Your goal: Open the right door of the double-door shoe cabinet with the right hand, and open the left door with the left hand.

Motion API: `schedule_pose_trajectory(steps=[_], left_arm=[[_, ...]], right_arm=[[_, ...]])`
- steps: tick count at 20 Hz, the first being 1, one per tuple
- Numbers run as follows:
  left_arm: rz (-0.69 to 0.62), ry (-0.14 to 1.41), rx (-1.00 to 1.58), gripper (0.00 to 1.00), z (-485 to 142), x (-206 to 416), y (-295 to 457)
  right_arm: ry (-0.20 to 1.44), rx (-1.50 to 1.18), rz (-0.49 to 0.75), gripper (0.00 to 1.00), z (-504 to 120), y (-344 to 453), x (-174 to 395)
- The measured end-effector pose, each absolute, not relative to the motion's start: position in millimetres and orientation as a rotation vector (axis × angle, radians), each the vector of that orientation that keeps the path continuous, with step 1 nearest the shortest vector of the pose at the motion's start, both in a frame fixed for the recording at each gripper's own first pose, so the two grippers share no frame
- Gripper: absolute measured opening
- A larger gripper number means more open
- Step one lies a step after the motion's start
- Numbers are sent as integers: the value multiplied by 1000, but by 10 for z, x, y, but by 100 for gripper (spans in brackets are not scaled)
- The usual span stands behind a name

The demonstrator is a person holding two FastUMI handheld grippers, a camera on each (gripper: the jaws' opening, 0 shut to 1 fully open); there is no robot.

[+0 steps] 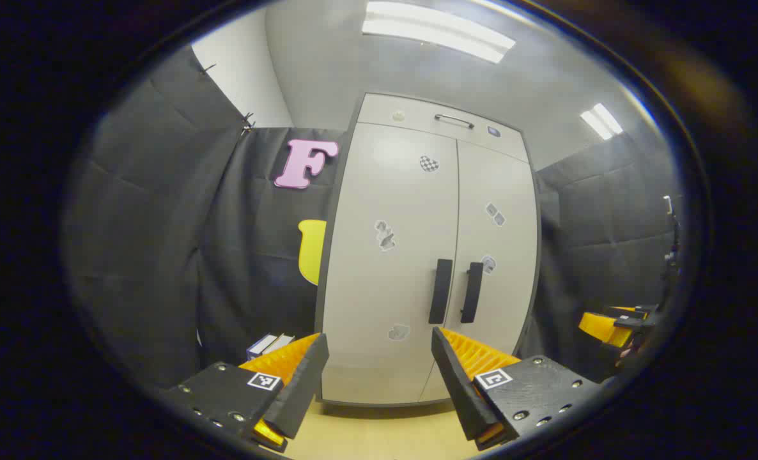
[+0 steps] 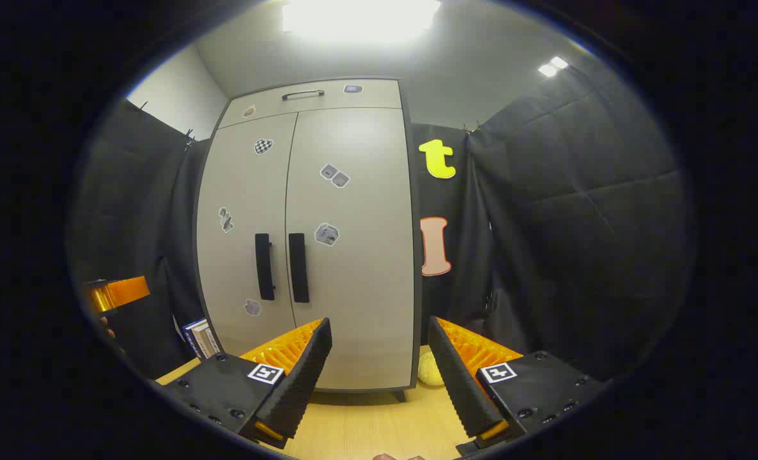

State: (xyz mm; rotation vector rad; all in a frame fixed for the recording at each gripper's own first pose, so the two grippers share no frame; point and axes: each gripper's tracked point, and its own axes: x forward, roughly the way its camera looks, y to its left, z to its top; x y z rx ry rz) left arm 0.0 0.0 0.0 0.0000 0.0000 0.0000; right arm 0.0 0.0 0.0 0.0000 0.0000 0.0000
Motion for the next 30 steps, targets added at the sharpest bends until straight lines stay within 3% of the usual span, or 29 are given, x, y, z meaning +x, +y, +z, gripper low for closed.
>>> schedule_pose_trajectory(steps=[5, 6, 7, 20, 22, 30], left_arm=[[28, 41, 8, 94, -102, -63, 157], [31, 44, 9, 94, -83, -72, 180], [27, 46, 11, 94, -63, -66, 189], [8, 140, -14, 94, -370, -120, 199], [12, 151, -18, 94, -409, -132, 228], [38, 189, -37, 94, -598, -219, 384]], right_arm=[[6, 15, 12, 92, 37, 107, 48], [6, 18, 15, 96, 49, 119, 63], [7, 21, 17, 92, 58, 140, 77], [6, 30, 53, 96, 210, 394, 119], [-9, 25, 64, 92, 309, 464, 166], [29, 35, 144, 96, 525, 874, 600]])
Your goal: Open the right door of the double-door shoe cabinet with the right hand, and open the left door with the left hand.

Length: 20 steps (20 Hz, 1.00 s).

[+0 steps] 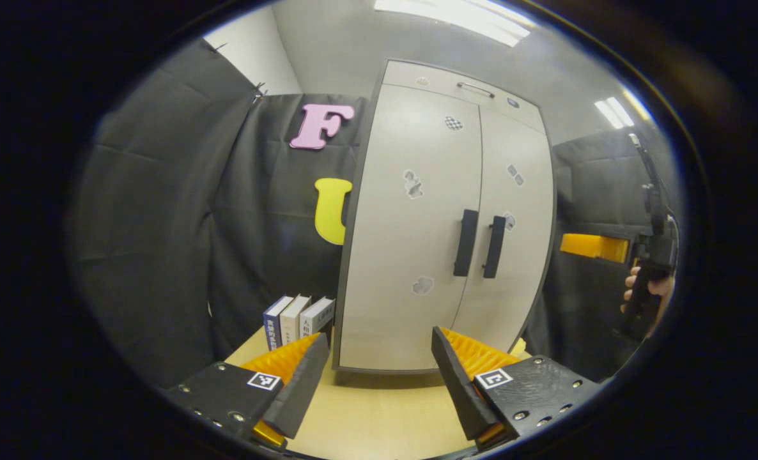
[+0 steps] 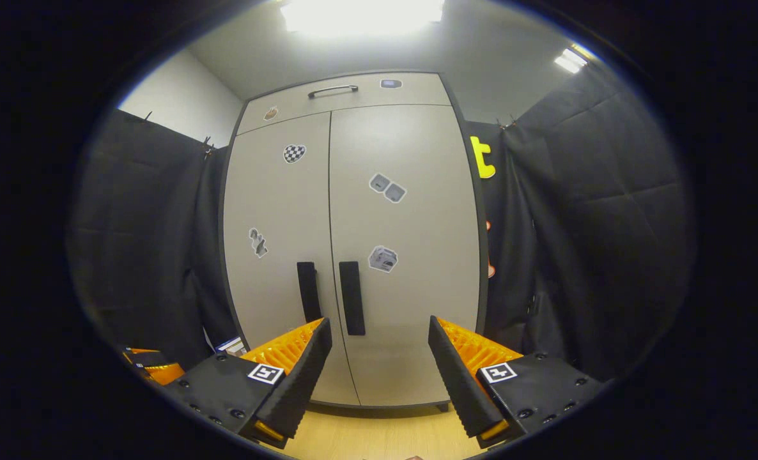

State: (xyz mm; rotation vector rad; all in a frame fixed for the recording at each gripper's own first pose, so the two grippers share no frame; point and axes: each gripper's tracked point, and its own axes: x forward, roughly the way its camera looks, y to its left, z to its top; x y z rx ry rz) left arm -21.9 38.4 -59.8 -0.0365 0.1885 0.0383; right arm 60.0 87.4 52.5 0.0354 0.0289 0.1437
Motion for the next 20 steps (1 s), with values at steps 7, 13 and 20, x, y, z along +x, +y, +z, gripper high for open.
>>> schedule_pose_trajectory(steps=[7, 13, 20], left_arm=[[73, 224, -67, 94, -715, -286, 576], [113, 230, -70, 94, -714, -334, 756], [182, 255, -104, 94, -842, -451, 1017]], right_arm=[[89, 14, 189, 96, 467, 1189, 1202], [153, -5, 167, 96, 281, 1324, 1765], [223, 26, 143, 91, 135, 1450, 2137]])
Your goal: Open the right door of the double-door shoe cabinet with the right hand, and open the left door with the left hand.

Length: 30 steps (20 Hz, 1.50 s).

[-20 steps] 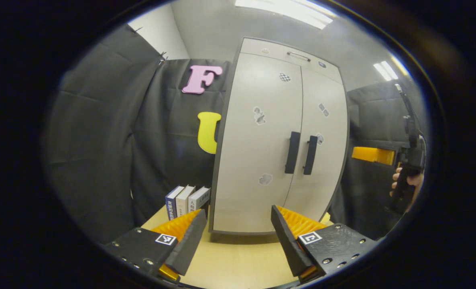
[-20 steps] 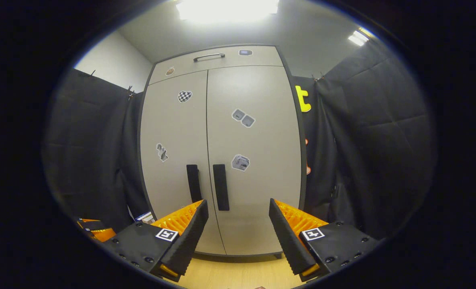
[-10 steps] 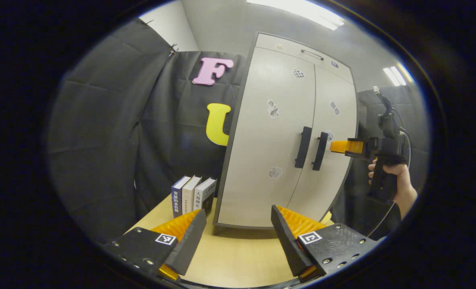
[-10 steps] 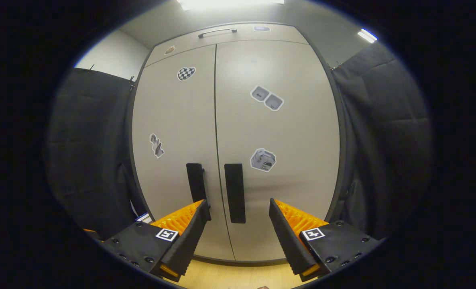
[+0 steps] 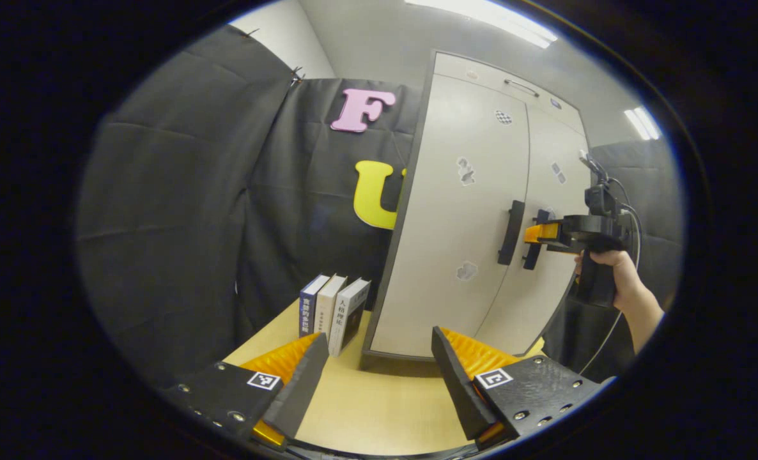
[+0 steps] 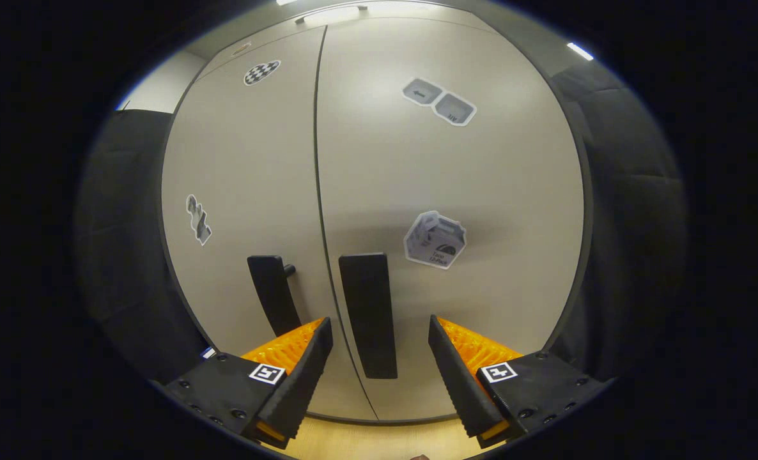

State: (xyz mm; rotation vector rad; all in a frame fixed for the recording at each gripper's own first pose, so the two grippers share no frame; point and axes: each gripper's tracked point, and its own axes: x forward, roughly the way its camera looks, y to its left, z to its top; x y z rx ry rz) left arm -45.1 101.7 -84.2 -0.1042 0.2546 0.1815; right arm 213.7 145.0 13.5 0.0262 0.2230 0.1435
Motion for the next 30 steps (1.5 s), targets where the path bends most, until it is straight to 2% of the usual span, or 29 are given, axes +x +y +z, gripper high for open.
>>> schedule_pose_trajectory(steps=[1, 2, 3, 4, 5, 6, 8, 9, 11, 12, 13, 14, 17, 19, 24, 25, 30], left_arm=[[190, 255, -111, 94, -853, -457, 1046], [197, 256, -116, 94, -863, -459, 1076], [203, 257, -119, 94, -867, -457, 1100], [207, 256, -119, 94, -864, -477, 1117], [210, 255, -116, 94, -859, -472, 1135], [213, 253, -113, 94, -849, -479, 1153], [217, 251, -105, 95, -860, -488, 1160], [219, 251, -102, 95, -858, -502, 1162], [219, 255, -98, 95, -876, -501, 1148], [218, 259, -96, 95, -894, -503, 1130], [215, 266, -94, 94, -913, -503, 1107], [211, 272, -92, 94, -942, -520, 1076], [192, 287, -82, 94, -976, -555, 960], [181, 288, -71, 94, -978, -559, 903], [165, 279, -44, 94, -931, -627, 786], [163, 279, -41, 93, -932, -641, 770], [129, 307, -57, 94, -1019, -679, 591]], right_arm=[[229, 17, 144, 95, 134, 1470, 2160], [231, 10, 143, 92, 117, 1492, 2189], [230, 5, 135, 87, 126, 1499, 2203], [227, 3, 130, 72, 143, 1503, 2225], [223, 0, 125, 67, 159, 1502, 2242], [221, 0, 115, 55, 167, 1485, 2261], [219, 10, 118, 40, 161, 1489, 2306], [224, 15, 117, 36, 152, 1475, 2283], [207, 14, 116, 37, 149, 1468, 2324], [188, 10, 114, 31, 166, 1463, 2305], [181, 0, 119, 31, 174, 1476, 2290], [168, -16, 130, 19, 181, 1475, 2301], [185, -8, 172, 5, 155, 1484, 2302], [183, -15, 178, 7, 155, 1474, 2295], [176, -10, 204, 7, 151, 1465, 2217], [176, -9, 212, 5, 153, 1466, 2197], [189, -20, 248, 7, 144, 1438, 2091]])
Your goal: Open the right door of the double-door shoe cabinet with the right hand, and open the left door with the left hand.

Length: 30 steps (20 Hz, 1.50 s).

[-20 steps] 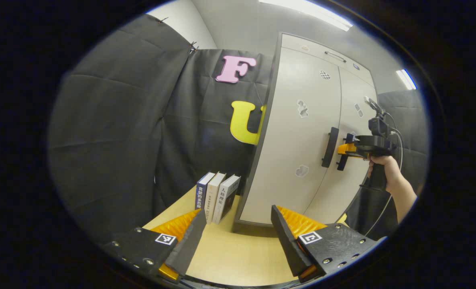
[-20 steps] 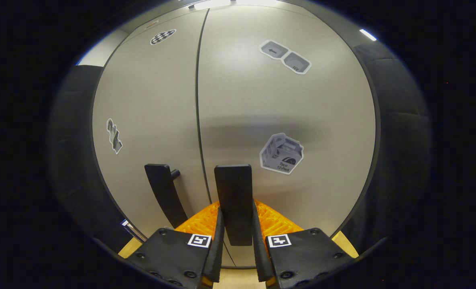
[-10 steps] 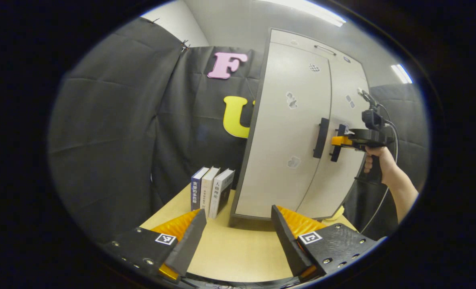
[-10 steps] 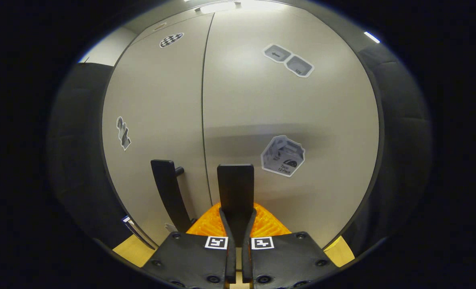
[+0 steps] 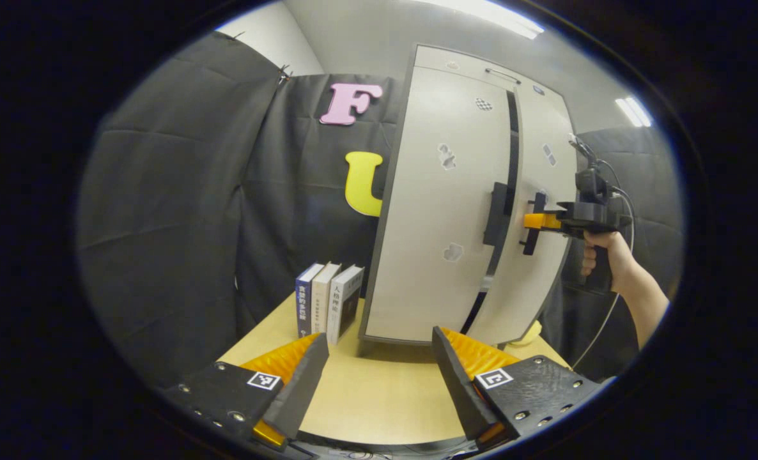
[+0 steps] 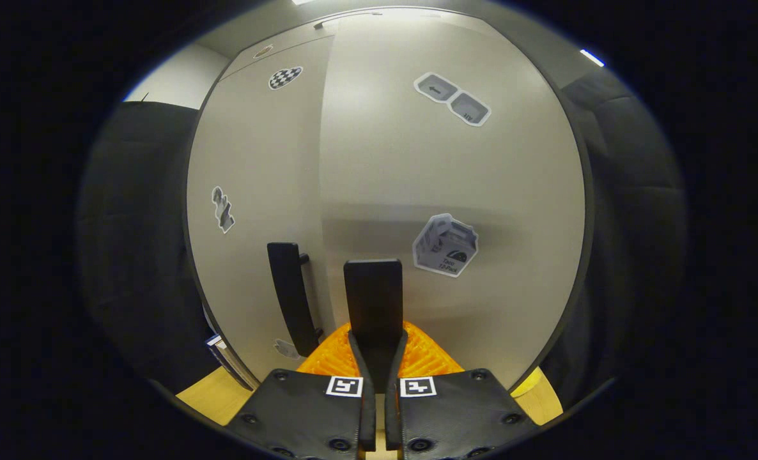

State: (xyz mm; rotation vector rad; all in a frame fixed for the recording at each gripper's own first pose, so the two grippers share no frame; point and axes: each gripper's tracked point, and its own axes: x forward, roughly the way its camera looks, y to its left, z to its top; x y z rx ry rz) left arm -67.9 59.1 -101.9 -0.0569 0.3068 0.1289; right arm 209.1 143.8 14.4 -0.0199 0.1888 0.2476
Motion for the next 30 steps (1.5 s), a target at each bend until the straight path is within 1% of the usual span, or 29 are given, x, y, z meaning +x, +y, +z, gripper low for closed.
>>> schedule_pose_trajectory(steps=[3, 6, 10, 13, 16, 21, 22, 23, 24, 25, 26, 27, 29, 30], left_arm=[[103, 278, -28, 94, -992, -615, 485], [109, 246, -11, 94, -924, -507, 322], [169, 215, -10, 94, -766, -504, 11], [218, 193, 15, 94, -660, -612, -272], [254, 208, 26, 94, -696, -766, -543], [293, 214, 29, 94, -744, -1030, -901], [304, 213, 27, 94, -762, -1083, -948], [314, 212, 20, 94, -769, -1139, -1004], [322, 211, 10, 94, -798, -1191, -1047], [329, 208, 1, 94, -811, -1242, -1089], [335, 202, -6, 94, -831, -1287, -1122], [340, 199, -8, 94, -857, -1329, -1148], [337, 197, -8, 94, -919, -1382, -1181], [331, 203, -9, 94, -965, -1397, -1207]], right_arm=[[211, -11, 295, 7, 134, 1444, 1971], [212, -26, 341, 7, 135, 1407, 1891], [201, -10, 424, 7, 146, 1351, 1729], [194, 1, 489, 7, 166, 1291, 1611], [191, 12, 535, 7, 187, 1223, 1560], [183, 19, 587, 7, 206, 1147, 1501], [179, 18, 597, 7, 198, 1138, 1507], [178, 17, 606, 5, 200, 1127, 1507], [177, 18, 613, 7, 188, 1111, 1502], [170, 20, 618, 7, 194, 1087, 1498], [160, 24, 621, 5, 201, 1060, 1488], [153, 32, 624, 5, 207, 1029, 1461], [147, 46, 623, 10, 224, 978, 1427], [148, 48, 623, 7, 226, 962, 1429]])
